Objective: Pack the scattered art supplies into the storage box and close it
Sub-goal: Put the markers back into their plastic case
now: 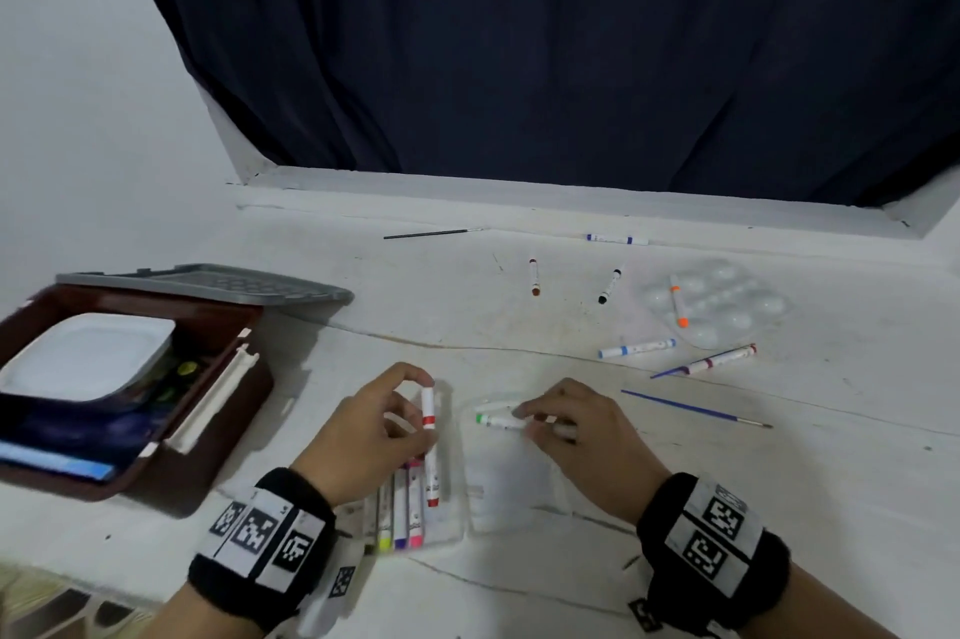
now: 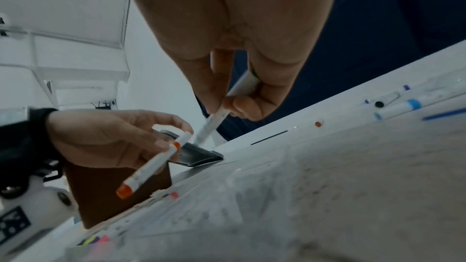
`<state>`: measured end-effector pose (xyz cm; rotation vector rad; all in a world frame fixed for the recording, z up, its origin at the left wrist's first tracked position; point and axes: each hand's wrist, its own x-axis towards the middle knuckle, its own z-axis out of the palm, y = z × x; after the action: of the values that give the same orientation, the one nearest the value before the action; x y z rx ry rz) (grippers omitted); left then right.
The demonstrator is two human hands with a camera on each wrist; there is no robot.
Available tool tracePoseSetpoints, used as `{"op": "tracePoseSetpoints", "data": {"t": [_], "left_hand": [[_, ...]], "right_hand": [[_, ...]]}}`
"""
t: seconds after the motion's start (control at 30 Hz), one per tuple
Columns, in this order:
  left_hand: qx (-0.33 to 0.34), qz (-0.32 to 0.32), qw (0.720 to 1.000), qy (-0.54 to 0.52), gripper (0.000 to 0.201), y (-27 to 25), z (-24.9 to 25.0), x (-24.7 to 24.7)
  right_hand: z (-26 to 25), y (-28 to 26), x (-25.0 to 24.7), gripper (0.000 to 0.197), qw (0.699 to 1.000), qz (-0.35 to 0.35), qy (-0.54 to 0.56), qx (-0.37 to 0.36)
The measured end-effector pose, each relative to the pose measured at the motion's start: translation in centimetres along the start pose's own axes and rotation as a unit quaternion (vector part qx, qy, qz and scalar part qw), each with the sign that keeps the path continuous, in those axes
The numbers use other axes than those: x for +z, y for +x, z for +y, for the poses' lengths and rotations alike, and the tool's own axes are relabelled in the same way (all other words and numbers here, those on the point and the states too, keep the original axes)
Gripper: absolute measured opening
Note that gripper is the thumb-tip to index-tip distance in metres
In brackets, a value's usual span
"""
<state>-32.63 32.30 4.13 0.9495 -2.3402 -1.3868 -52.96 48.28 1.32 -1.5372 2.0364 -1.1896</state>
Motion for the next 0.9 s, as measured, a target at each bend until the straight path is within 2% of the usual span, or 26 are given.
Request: {"op": "tracePoseSetpoints", "data": {"t": [0.2, 0.33, 0.53, 0.7, 0.77, 0.9], "left_hand": [[-0.019, -0.021, 0.998, 0.058, 0.038, -1.0, -2.6, 0.1], [-0.007, -0.021, 0.991, 0.134, 0.04, -1.1, -2.7, 0.6], [-0.016, -0.067, 0.973, 0.221, 0.066, -0.7, -2.5, 0.0], [-0.02, -0.07, 0.961, 0.267, 0.073, -0.4, -2.6, -0.2], [-0.016, -0.084, 0.949, 0.304, 0.078, -0.3, -2.7, -0.1], [-0.013, -0.1, 0.934, 0.343, 0.086, -0.1, -2.7, 0.3]], "right_hand": [[-2.9, 0.3, 3.0, 0.032, 0.982, 0.002, 0.174, 0.074], [-3.4, 1.5, 5.0, 0.025, 0.983, -0.022, 0.161, 0.088], [-3.2, 3.0, 6.7, 0.018, 0.986, -0.099, 0.101, 0.089], [-2.7, 4.3, 6.8, 0.043, 0.981, -0.167, 0.028, 0.094], [-2.7, 4.6, 6.9, 0.042, 0.981, -0.172, 0.026, 0.091], [-2.8, 5.0, 7.1, 0.025, 0.985, -0.134, 0.054, 0.094]]}}
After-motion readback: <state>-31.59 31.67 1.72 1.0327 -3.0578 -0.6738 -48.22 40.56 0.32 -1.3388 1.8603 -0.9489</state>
